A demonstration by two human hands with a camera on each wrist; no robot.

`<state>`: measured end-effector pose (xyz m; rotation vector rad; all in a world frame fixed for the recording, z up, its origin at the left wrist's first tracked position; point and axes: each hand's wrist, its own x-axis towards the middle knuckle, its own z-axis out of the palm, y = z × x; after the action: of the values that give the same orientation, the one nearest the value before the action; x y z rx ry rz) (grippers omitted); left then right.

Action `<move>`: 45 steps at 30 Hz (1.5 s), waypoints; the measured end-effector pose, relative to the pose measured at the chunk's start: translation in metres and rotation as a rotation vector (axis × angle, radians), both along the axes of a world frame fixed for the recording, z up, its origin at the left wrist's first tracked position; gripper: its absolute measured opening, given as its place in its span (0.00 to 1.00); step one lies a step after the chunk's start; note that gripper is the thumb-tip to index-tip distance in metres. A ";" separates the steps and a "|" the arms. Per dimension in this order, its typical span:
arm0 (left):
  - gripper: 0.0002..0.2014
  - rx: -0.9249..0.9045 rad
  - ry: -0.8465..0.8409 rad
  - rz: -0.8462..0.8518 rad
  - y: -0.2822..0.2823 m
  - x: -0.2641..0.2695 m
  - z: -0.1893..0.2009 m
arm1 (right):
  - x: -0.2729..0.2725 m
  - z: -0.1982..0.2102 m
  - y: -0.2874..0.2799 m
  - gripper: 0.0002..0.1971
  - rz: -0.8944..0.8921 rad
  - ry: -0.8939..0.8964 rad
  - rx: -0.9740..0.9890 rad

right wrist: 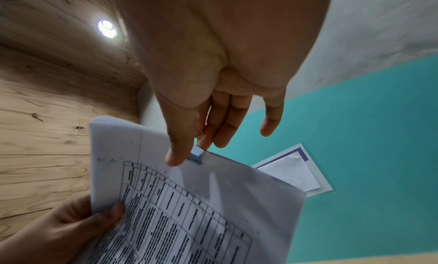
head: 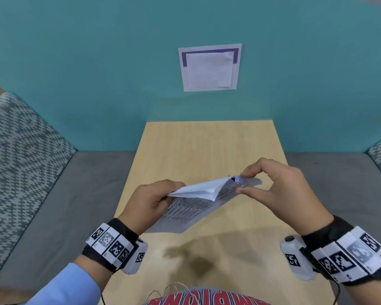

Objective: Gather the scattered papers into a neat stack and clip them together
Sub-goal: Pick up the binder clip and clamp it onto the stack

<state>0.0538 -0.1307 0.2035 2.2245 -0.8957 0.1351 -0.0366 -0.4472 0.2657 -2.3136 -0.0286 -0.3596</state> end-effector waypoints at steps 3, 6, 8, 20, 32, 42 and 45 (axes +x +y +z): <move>0.11 -0.116 0.138 0.023 -0.005 -0.006 -0.001 | -0.005 0.003 0.004 0.21 0.032 0.006 0.050; 0.17 -0.203 0.317 0.099 -0.012 -0.013 -0.002 | -0.007 -0.002 0.009 0.12 0.020 -0.009 0.126; 0.16 -0.214 0.485 0.120 -0.013 -0.013 -0.003 | -0.007 -0.007 0.010 0.04 -0.006 -0.012 0.145; 0.08 0.138 -0.232 -0.131 -0.075 -0.030 0.053 | -0.011 -0.030 0.032 0.11 0.076 -0.012 -0.237; 0.07 0.248 0.681 -0.047 -0.090 0.000 0.041 | -0.019 -0.046 0.038 0.06 0.165 -0.088 -0.396; 0.20 0.284 0.608 -0.077 -0.080 -0.011 0.031 | 0.001 -0.047 0.026 0.08 0.111 0.205 -0.282; 0.16 0.336 0.521 -0.095 -0.080 -0.010 0.031 | 0.005 -0.047 0.027 0.10 0.125 0.354 -0.203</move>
<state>0.0434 -0.2105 0.2343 2.3404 -0.7643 -0.6551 -0.0311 -0.4207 0.2183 -2.5298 -0.0355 0.1239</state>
